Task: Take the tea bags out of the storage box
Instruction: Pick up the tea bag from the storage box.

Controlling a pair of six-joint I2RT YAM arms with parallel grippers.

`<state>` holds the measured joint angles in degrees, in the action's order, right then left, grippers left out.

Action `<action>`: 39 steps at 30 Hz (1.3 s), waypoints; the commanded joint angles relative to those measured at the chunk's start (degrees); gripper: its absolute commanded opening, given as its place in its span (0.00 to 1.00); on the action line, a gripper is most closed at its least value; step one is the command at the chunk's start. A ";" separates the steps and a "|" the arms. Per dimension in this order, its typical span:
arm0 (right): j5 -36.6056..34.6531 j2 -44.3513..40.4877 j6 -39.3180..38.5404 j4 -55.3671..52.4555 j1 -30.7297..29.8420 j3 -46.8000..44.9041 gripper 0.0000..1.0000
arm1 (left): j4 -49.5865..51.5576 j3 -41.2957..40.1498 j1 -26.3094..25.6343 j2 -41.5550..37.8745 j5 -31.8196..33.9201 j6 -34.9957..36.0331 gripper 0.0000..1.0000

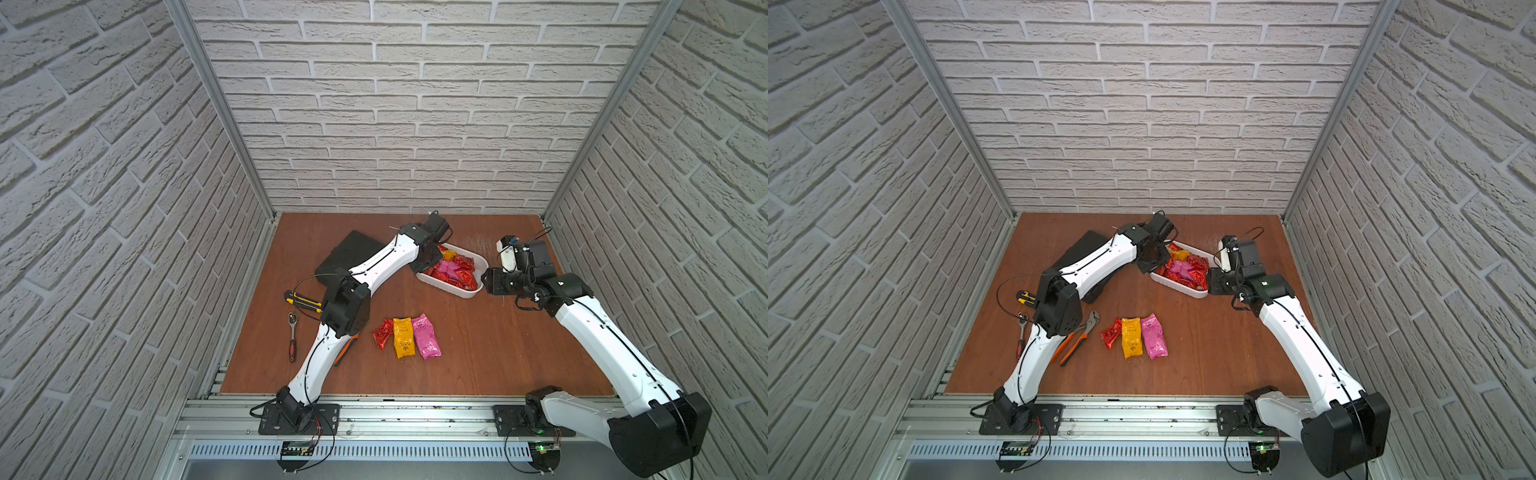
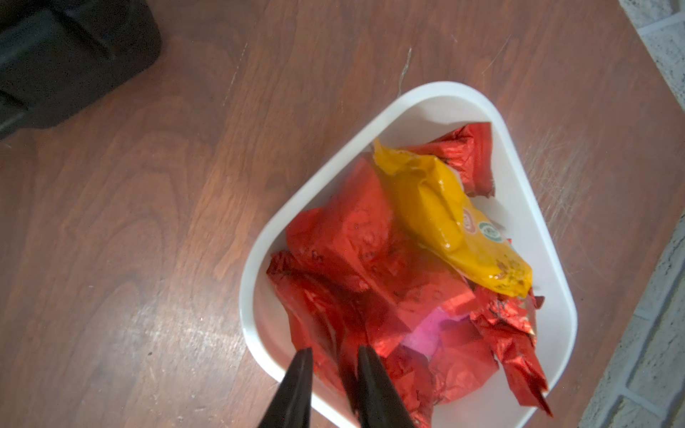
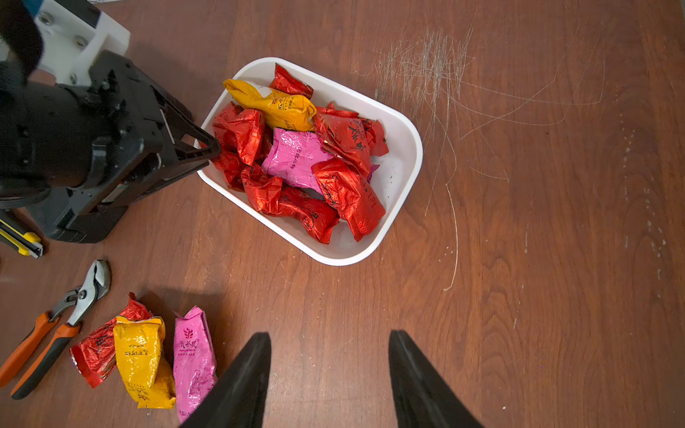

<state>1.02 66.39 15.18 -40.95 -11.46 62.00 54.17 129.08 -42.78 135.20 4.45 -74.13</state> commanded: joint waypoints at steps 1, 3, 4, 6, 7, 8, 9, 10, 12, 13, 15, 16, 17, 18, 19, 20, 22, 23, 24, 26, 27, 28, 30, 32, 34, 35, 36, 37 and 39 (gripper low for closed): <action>0.48 -2.07 -0.51 1.01 0.62 -0.82 0.56 | -0.45 0.77 0.06 1.18 -0.61 -0.36 0.20; 0.43 -2.43 -0.53 0.96 0.81 -1.04 0.56 | -0.38 0.64 -0.05 0.96 -0.84 -0.38 0.15; 0.48 -2.58 -0.48 0.92 0.87 -1.09 0.56 | -0.34 0.46 -0.04 0.84 -0.97 -0.40 0.12; 0.61 -2.85 -0.50 0.76 1.00 -1.18 0.56 | -0.55 0.08 -0.11 0.40 -1.30 -0.49 0.08; 0.59 -3.01 -0.57 0.64 0.99 -1.18 0.56 | -0.65 -0.37 -0.11 0.00 -1.54 -0.73 0.05; 0.65 -3.16 -0.59 0.56 1.11 -1.26 0.56 | -0.65 -0.95 -0.11 -0.47 -1.55 -1.08 0.02; 0.74 -3.21 -0.59 0.39 1.10 -1.26 0.56 | -0.77 -1.53 -0.15 -1.10 -1.26 -1.37 0.00; 0.83 -3.36 -0.57 0.21 1.14 -1.26 0.56 | -1.02 -2.39 -0.19 -1.85 -0.91 -1.52 0.00; 0.89 -3.83 -0.58 0.09 1.18 -1.40 0.56 | -1.43 -3.40 -0.37 -3.19 -0.52 -1.72 0.00; 0.92 -4.07 -0.55 0.17 1.18 -1.52 0.56 | -1.35 -3.75 -0.44 -3.87 -0.45 -1.81 0.00; 0.99 -4.46 -0.33 -0.02 1.18 -1.61 0.56 | -1.13 -4.34 -0.70 -5.16 -0.19 -2.16 0.00; 1.04 -4.70 -0.25 -0.11 1.19 -1.62 0.56 | -1.15 -4.88 -0.63 -6.10 -0.05 -2.71 0.00; 1.14 -4.87 -0.19 -0.17 1.18 -1.66 0.56 | -1.43 -5.61 -0.80 -7.18 0.11 -3.39 0.00; 1.24 -5.03 -0.21 -0.23 1.18 -1.69 0.56 | -2.13 -6.39 -0.81 -8.29 0.36 -3.94 0.00; 1.32 -5.21 -0.20 -0.27 1.22 -1.68 0.56 | -3.03 -7.32 -0.88 -9.56 0.74 -4.39 0.00; 1.44 -5.37 -0.23 -0.36 1.19 -1.66 0.56 | -3.45 -7.60 -0.92 -10.37 1.11 -4.63 0.00; 2.02 -5.65 0.06 -0.12 1.18 -1.86 0.56 | -3.75 -7.61 -0.94 -11.96 1.48 -5.60 0.00; 2.81 -5.81 0.40 0.26 1.18 -2.00 0.57 | -3.94 -7.56 -0.91 -12.58 1.57 -5.90 0.00; 4.41 -6.13 0.77 1.42 1.18 -2.43 0.58 | -4.13 -7.48 -0.90 -13.35 1.57 -6.16 0.00; 7.83 -6.77 1.99 4.49 1.18 -3.68 0.59 | -3.08 -6.20 -0.81 -13.87 1.54 -6.92 0.00; 10.12 -7.04 2.34 6.28 1.18 -4.33 0.59 | -2.18 -5.30 -0.63 -13.89 1.29 -7.37 0.00; 11.99 -7.23 2.78 8.25 1.18 -5.06 0.59 | -1.46 -4.55 -0.46 -14.03 1.00 -7.96 0.00; 14.92 -7.49 3.21 12.19 1.12 -6.57 0.60 | -0.55 -3.97 -0.48 -14.78 0.62 -9.06 0.00; 17.57 -8.13 2.04 18.17 0.80 -9.03 0.61 | -0.34 -4.10 -0.46 -15.81 0.14 -10.49 0.00; 18.69 -9.50 -1.07 26.81 0.16 -13.49 0.62 | 0.20 -4.30 -0.47 -16.98 -0.72 -12.29 0.00; 19.26 -10.06 -3.22 31.68 -0.15 -15.73 0.62 | 0.23 -4.55 -0.48 -17.54 -1.04 -12.90 0.00; 20.09 -10.75 -6.21 37.65 -0.74 -18.86 0.63 | 0.16 -4.85 -0.46 -18.24 -1.32 -13.78 0.00; 20.46 -11.18 -9.32 44.24 -1.45 -22.24 0.63 | -0.15 -5.60 -0.45 -19.08 -1.68 -14.61 0.00; 20.75 -10.44 -15.38 53.72 -3.03 -26.88 0.65 | -1.70 -7.68 -0.44 -20.89 -2.32 -16.05 0.00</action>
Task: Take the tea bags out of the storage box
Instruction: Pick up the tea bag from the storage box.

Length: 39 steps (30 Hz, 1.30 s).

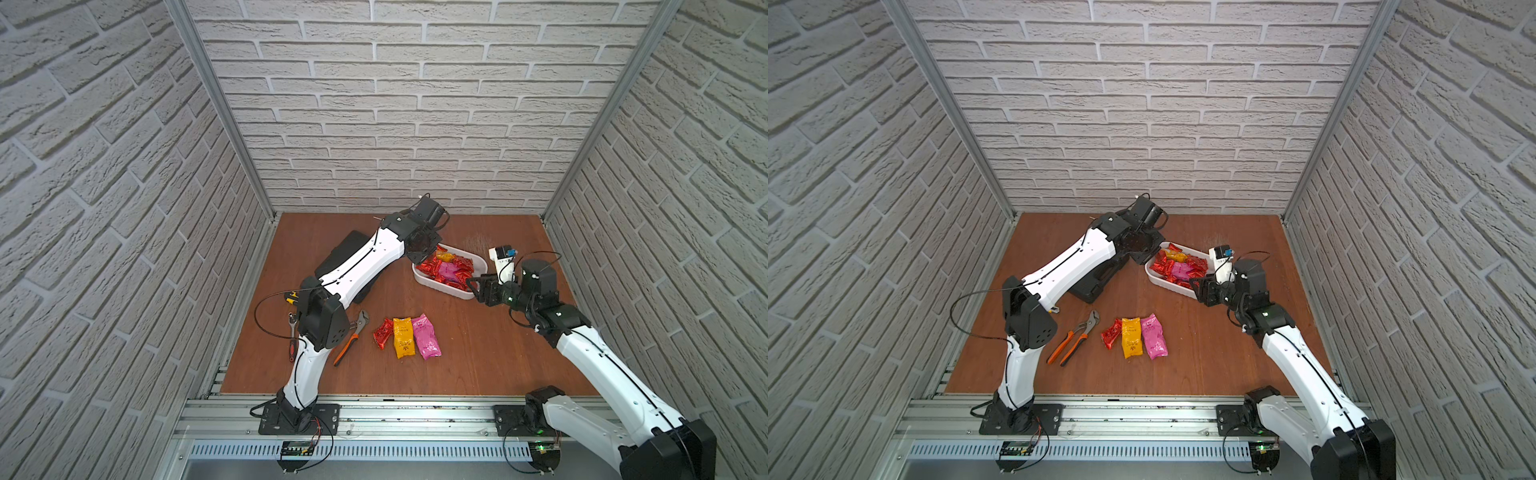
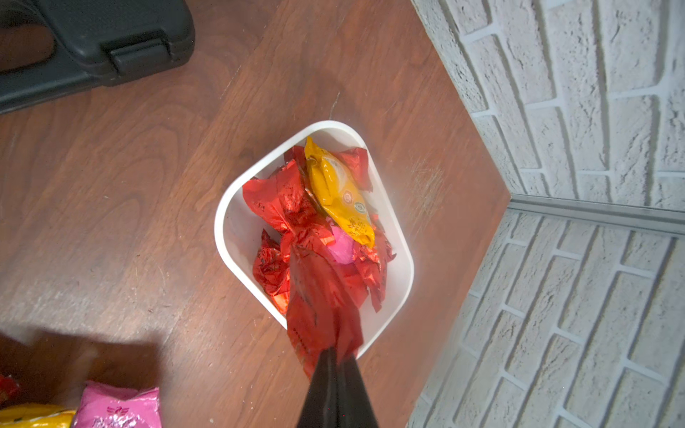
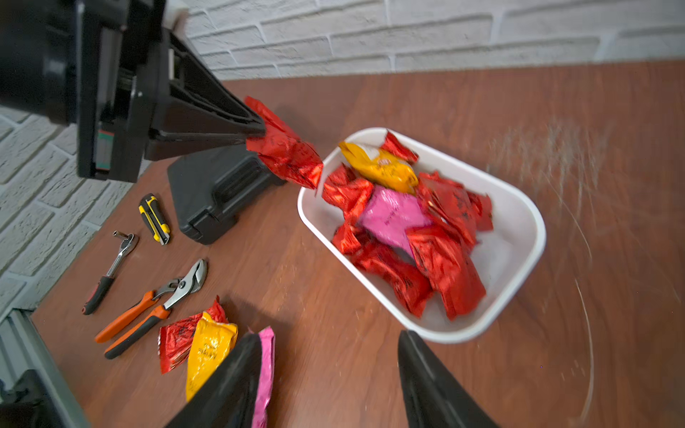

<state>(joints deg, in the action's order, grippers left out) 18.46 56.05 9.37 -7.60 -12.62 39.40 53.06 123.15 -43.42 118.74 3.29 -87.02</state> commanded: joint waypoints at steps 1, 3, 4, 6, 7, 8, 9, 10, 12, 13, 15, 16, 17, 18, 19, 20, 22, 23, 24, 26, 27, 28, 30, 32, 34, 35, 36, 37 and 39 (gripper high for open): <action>3.43 1.21 -12.69 22.37 -2.66 -4.85 0.65 | -2.12 -3.18 0.26 -5.51 -1.43 -3.54 0.00; 3.26 4.53 -16.39 22.13 -4.17 -3.53 0.67 | -3.13 -4.92 0.36 -6.99 -1.44 -4.43 0.00; 3.06 6.34 -17.52 22.14 -4.91 -2.62 0.68 | -3.22 -5.61 0.43 -7.63 -1.44 -4.79 0.00; 1.91 9.35 -18.28 25.10 -6.19 -2.14 0.72 | -3.71 -7.10 0.44 -8.65 -1.69 -5.70 0.00; 1.29 10.79 -18.64 28.12 -6.93 -2.57 0.73 | -4.15 -8.04 0.38 -9.08 -2.00 -6.23 0.00; 0.70 12.10 -19.10 30.34 -7.50 -2.59 0.75 | -4.46 -8.71 0.31 -9.59 -2.26 -6.66 0.00; 0.15 13.73 -19.57 32.26 -8.22 -2.31 0.76 | -4.64 -9.41 0.44 -10.03 -2.49 -7.06 0.00; -0.29 15.42 -19.97 33.65 -8.89 -1.75 0.78 | -4.81 -9.93 0.48 -10.34 -2.75 -7.33 0.00; -0.83 18.40 -21.08 35.44 -10.41 -0.36 0.81 | -5.03 -11.09 0.44 -11.08 -3.07 -8.00 0.00; -1.17 19.92 -21.53 36.38 -11.15 0.49 0.82 | -5.18 -11.75 0.44 -11.49 -3.24 -8.33 0.00; -1.77 22.50 -22.09 38.08 -12.21 1.81 0.82 | -5.53 -12.82 0.42 -12.24 -3.12 -8.80 0.00; -2.33 23.72 -22.41 38.82 -12.59 2.54 0.82 | -5.53 -13.30 0.52 -12.62 -3.10 -8.93 0.00; -2.78 24.69 -22.48 39.61 -12.75 3.07 0.81 | -5.53 -13.62 0.53 -12.95 -2.98 -9.04 0.00; -3.28 25.74 -22.52 40.52 -12.87 3.57 0.80 | -5.36 -13.93 0.53 -13.25 -3.00 -9.25 0.00; -3.77 26.71 -22.47 41.40 -12.95 3.97 0.78 | -5.37 -14.21 0.53 -13.53 -3.00 -9.26 0.00; -3.99 27.46 -22.46 41.96 -13.04 4.31 0.77 | -5.28 -14.32 0.52 -13.79 -2.86 -9.28 0.00; -3.29 28.94 -22.02 42.72 -13.13 5.18 0.74 | -4.64 -14.47 0.53 -14.19 -2.66 -9.28 0.00; -2.96 29.50 -21.86 42.72 -13.18 5.54 0.73 | -4.62 -14.60 0.53 -14.41 -2.45 -9.25 0.00; -2.90 30.08 -21.76 42.92 -13.26 5.85 0.71 | -4.32 -14.74 0.54 -14.56 -2.28 -9.29 0.00; -2.84 30.83 -21.47 43.28 -13.39 6.27 0.67 | -4.13 -15.03 0.61 -14.93 -2.15 -9.55 0.00; -2.88 31.19 -21.35 43.28 -13.39 6.46 0.64 | -4.10 -15.12 0.61 -14.95 -2.06 -9.54 0.00; -2.95 31.44 -21.15 43.16 -13.39 6.76 0.60 | -3.99 -15.05 0.58 -15.09 -1.84 -9.50 0.00; -2.63 31.74 -20.62 42.93 -13.39 7.15 0.52 | -3.80 -14.96 0.58 -15.09 -1.70 -9.56 0.00; -2.01 31.84 -19.64 43.17 -13.39 7.26 0.41 | -3.68 -14.96 0.60 -15.03 -1.52 -9.63 0.00; -1.46 31.69 -18.73 42.98 -13.47 7.36 0.29 | -3.80 -14.87 0.62 -14.95 -1.48 -9.65 0.00; -1.19 31.44 -18.40 42.66 -13.48 7.32 0.24 | -3.80 -14.78 0.59 -14.92 -1.38 -9.62 0.00; -1.06 31.19 -18.25 42.27 -13.48 7.36 0.20 | -3.83 -14.76 0.56 -14.78 -1.18 -9.62 0.00; -0.75 30.84 -18.03 41.45 -13.53 7.36 0.17 | -3.90 -14.81 0.55 -14.92 -1.01 -9.60 0.00; -0.06 29.94 -17.25 39.85 -13.48 7.32 0.10 | -3.94 -14.87 0.61 -14.99 -0.37 -9.52 0.07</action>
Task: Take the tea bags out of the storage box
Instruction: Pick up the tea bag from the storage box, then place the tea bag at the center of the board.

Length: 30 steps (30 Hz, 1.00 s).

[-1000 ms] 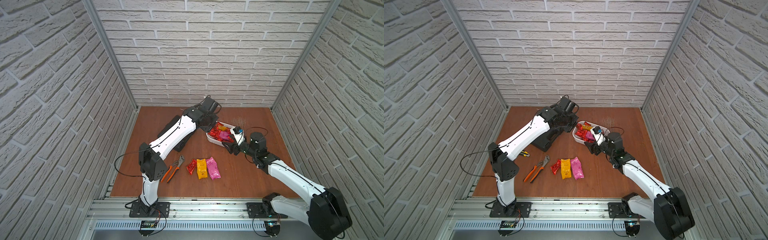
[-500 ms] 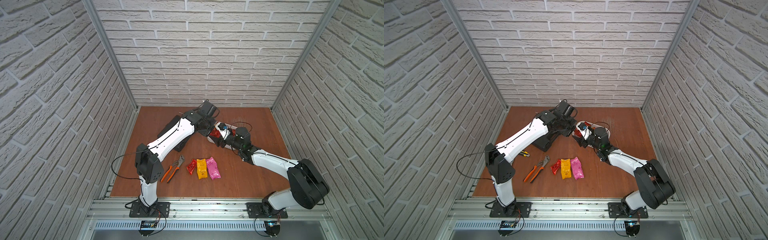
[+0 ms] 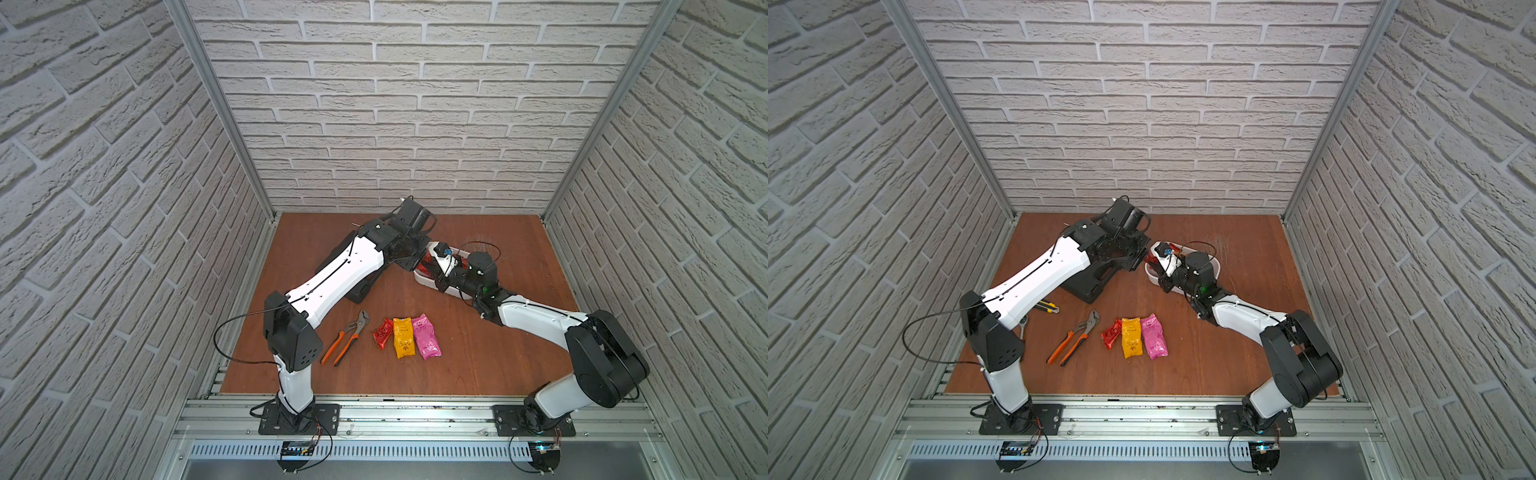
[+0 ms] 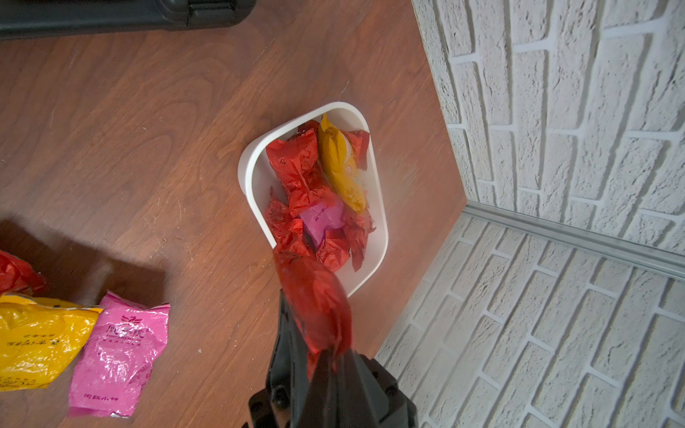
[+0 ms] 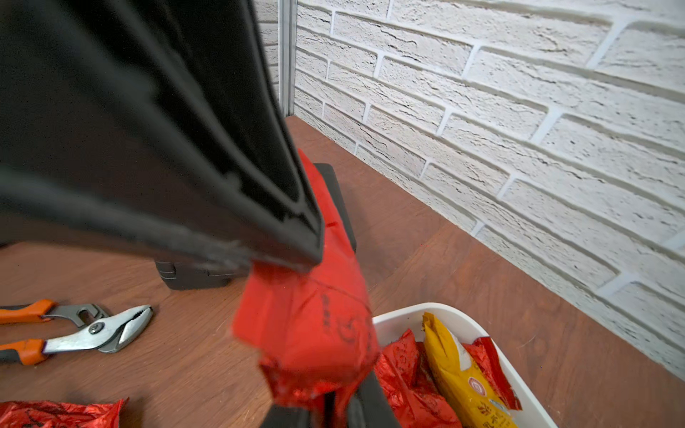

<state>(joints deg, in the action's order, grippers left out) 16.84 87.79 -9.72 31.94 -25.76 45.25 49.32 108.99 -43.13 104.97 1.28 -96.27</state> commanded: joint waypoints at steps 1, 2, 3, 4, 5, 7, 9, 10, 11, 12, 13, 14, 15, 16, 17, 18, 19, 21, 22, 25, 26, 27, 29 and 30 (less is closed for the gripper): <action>1.79 -2.44 2.66 -1.01 -0.35 1.50 0.08 | -0.42 -0.62 0.33 -1.31 2.21 0.09 0.23; 2.03 -3.30 3.52 -2.66 -0.34 1.51 0.07 | -0.54 -0.62 0.47 -1.50 2.99 0.65 0.34; 2.41 -4.19 4.33 -4.34 -0.35 1.61 0.06 | -0.76 -0.62 0.53 -1.69 3.91 1.36 0.40; 2.66 -5.27 5.50 -6.79 -0.32 1.74 0.05 | -1.02 -0.62 0.72 -2.02 5.13 2.49 0.47; 2.68 -6.58 7.05 -9.82 -0.34 2.02 0.04 | -1.56 -0.82 1.00 -2.56 6.82 4.31 0.52; 3.01 -9.08 9.96 -18.00 -0.32 3.05 0.03 | -2.65 -1.40 1.63 -3.83 10.70 8.86 0.56; 2.20 -11.77 13.00 -26.42 -0.34 3.81 0.03 | -5.06 -3.41 2.34 -6.12 14.77 15.06 0.57; 1.10 -13.02 15.28 -31.33 -0.28 4.25 0.03 | -7.32 -5.43 2.76 -7.82 16.87 18.46 0.57; 0.04 -14.31 17.44 -36.46 -0.21 4.83 0.03 | -9.76 -7.83 3.04 -9.56 18.95 22.11 0.57; -0.92 -15.13 19.23 -41.11 -0.13 5.28 0.03 | -12.24 -10.31 3.27 -11.43 20.65 24.96 0.57; -1.91 -16.07 21.76 -46.40 -0.09 5.81 0.03 | -15.50 -13.48 3.45 -13.53 22.31 28.40 0.59; -2.44 -16.83 23.99 -51.32 0.00 6.21 0.03 | -19.14 -17.06 3.74 -15.71 23.25 32.01 0.59; -2.45 -17.34 25.55 -55.27 0.07 6.48 0.03 | -22.68 -20.01 3.76 -17.58 23.94 35.32 0.60; -1.73 -17.91 26.97 -59.35 0.14 6.60 0.03 | -26.30 -23.32 3.76 -19.62 24.36 38.59 0.60; -1.03 -18.66 28.00 -63.36 0.10 6.37 0.03 | -29.17 -26.56 4.01 -21.30 24.48 41.76 0.60; -0.63 -19.55 29.06 -66.06 0.11 5.98 0.03 | -30.84 -28.57 4.11 -22.44 24.60 44.28 0.60; -0.72 -20.79 30.42 -68.69 0.11 5.22 0.03 | -31.95 -30.19 4.27 -23.34 24.48 47.04 0.60; -1.40 -23.41 31.97 -72.79 0.18 3.81 0.03 | -32.34 -32.33 4.50 -24.67 23.72 51.63 0.60; -2.64 -24.62 32.94 -74.69 0.14 2.92 0.03 | -32.79 -33.53 4.71 -25.13 22.42 53.84 0.60; -2.74 -26.19 35.31 -77.44 0.18 0.06 0.03 | -33.52 -36.67 5.66 -25.95 17.00 56.98 0.60; -1.46 -26.00 36.31 -76.91 0.18 -1.05 0.03 | -33.75 -37.63 6.15 -26.09 15.00 57.02 0.60; -0.12 -25.58 37.08 -76.20 0.14 -2.21 0.03 | -33.98 -38.44 6.47 -26.12 13.52 57.15 0.60; 1.08 -23.85 38.61 -74.37 0.18 -4.11 0.03 | -34.21 -39.78 6.74 -25.92 11.86 56.98 0.59; 1.49 -23.11 39.11 -73.10 0.17 -4.65 0.03 | -34.27 -40.27 6.83 -25.78 11.22 57.04 0.59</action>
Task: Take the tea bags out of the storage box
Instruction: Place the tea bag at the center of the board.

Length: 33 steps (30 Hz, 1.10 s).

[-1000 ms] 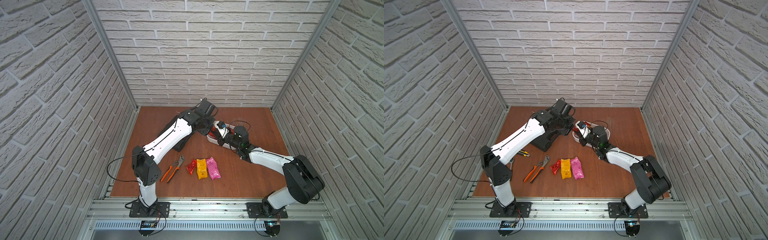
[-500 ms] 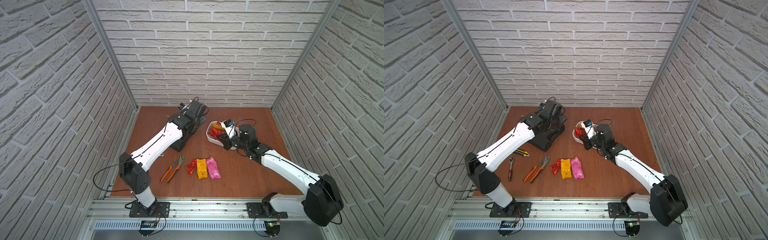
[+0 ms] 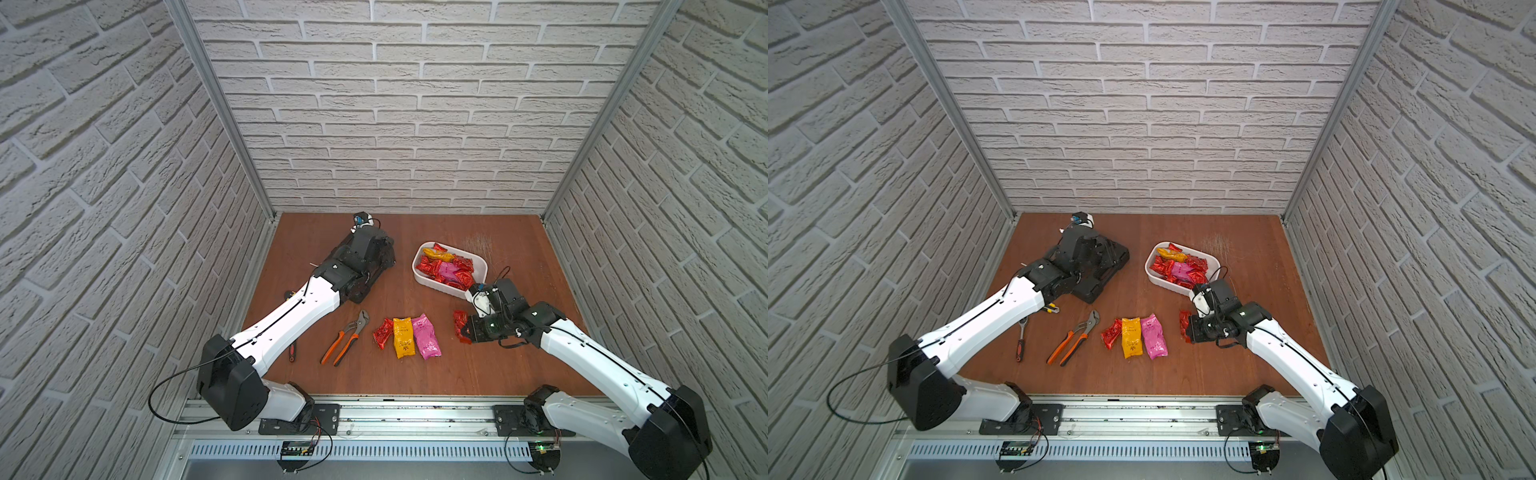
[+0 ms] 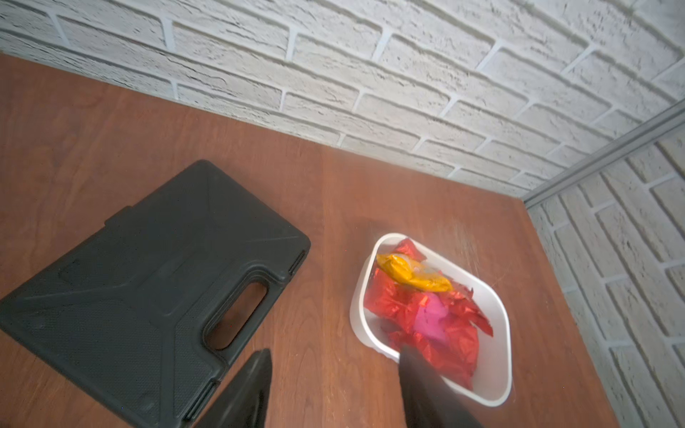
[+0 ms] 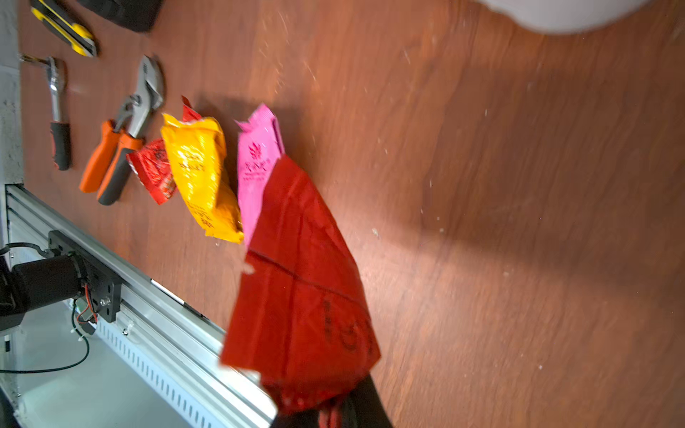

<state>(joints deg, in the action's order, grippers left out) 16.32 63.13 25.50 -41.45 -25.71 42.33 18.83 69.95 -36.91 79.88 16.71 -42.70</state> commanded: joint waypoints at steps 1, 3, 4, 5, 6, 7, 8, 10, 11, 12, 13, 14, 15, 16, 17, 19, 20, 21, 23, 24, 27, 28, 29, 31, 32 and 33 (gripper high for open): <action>2.40 2.50 4.56 1.73 0.13 -2.12 0.03 | -3.72 -1.39 0.61 -0.28 -4.85 3.50 0.59; 3.67 4.24 5.40 4.88 0.12 -2.67 0.03 | -3.09 -1.36 0.59 0.64 -5.68 3.82 0.59; 4.18 5.46 5.65 6.31 0.03 -2.98 0.03 | -2.71 -1.32 0.61 1.01 -6.14 4.14 0.59; 4.78 6.68 5.77 7.56 0.05 -3.22 0.03 | -2.67 -1.32 0.61 1.16 -6.67 4.58 0.60; 5.38 7.81 5.66 8.44 0.03 -3.36 0.03 | -2.57 -1.38 0.56 1.30 -6.85 4.87 0.61; 5.89 9.07 5.47 9.11 -0.08 -3.31 0.03 | -2.40 -1.48 0.61 1.28 -6.85 5.19 0.62; 6.24 10.08 5.37 9.94 -0.04 -3.38 0.04 | -2.32 -1.70 0.56 1.27 -6.80 5.65 0.63; 6.68 11.87 5.30 11.52 -0.06 -3.45 0.04 | -2.30 -2.13 0.57 1.00 -6.80 6.49 0.64; 7.10 12.87 5.43 12.34 -0.03 -3.31 0.04 | -2.27 -2.32 0.61 0.90 -6.81 6.91 0.65; 7.69 13.95 5.59 13.02 -0.04 -3.25 0.04 | -1.86 -2.24 0.61 0.97 -6.80 7.13 0.66; 8.43 15.37 5.70 13.61 -0.04 -3.10 0.05 | -1.50 -2.06 0.56 1.05 -7.02 7.49 0.66; 9.34 16.65 5.94 14.14 -0.04 -2.80 0.05 | -1.25 -1.99 0.61 1.15 -7.34 7.84 0.66; 10.06 17.61 6.30 14.65 -0.04 -2.62 0.06 | -1.05 -1.92 0.60 1.20 -7.39 8.04 0.66; 10.56 18.45 6.72 15.12 -0.04 -2.68 0.07 | -1.07 -1.84 0.56 1.33 -7.63 8.48 0.66; 10.36 18.98 6.99 14.89 -0.04 -2.48 0.07 | -1.11 -1.89 0.61 1.35 -7.87 8.77 0.66; 7.48 19.39 6.61 12.51 -0.04 -1.82 0.12 | -1.17 -1.78 0.52 1.59 -8.41 9.42 0.68; 4.84 19.27 5.78 10.20 -0.08 -1.20 0.18 | -1.17 -1.70 0.47 1.70 -8.75 9.66 0.69; 2.52 19.01 5.14 8.10 -0.11 -0.47 0.24 | -1.16 -1.61 0.51 1.86 -9.04 9.89 0.70; -2.73 17.78 3.76 3.20 -0.47 1.18 0.39 | -1.36 -1.49 0.35 2.28 -9.36 10.24 0.73; -4.31 16.89 3.45 1.79 -0.48 1.69 0.43 | -1.50 -1.56 0.22 2.45 -9.33 10.40 0.74; -7.13 12.87 2.70 -1.44 -0.48 3.00 0.55 | -1.86 -1.28 -0.56 2.92 -8.54 11.49 0.76; -7.27 11.04 2.49 -2.01 -0.48 3.49 0.58 | -2.03 -1.10 -0.91 3.29 -8.48 12.36 0.76; -7.19 8.98 2.37 -2.53 -0.45 4.11 0.59 | -1.91 -0.53 -1.31 3.76 -8.45 13.40 0.76; -8.07 4.92 1.68 -3.72 -0.47 5.63 0.61 | -1.09 1.06 -2.13 5.02 -8.38 15.49 0.76; -9.48 2.74 1.19 -4.31 -0.39 6.70 0.61 | -0.59 2.02 -2.66 5.86 -8.33 16.83 0.76; -11.16 1.16 0.62 -4.61 -0.28 7.59 0.61 | -0.09 2.85 -3.11 6.69 -8.51 18.12 0.76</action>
<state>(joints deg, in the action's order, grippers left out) 9.93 69.08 28.08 -43.27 -25.78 46.92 19.00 70.04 -38.81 84.73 8.29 -29.28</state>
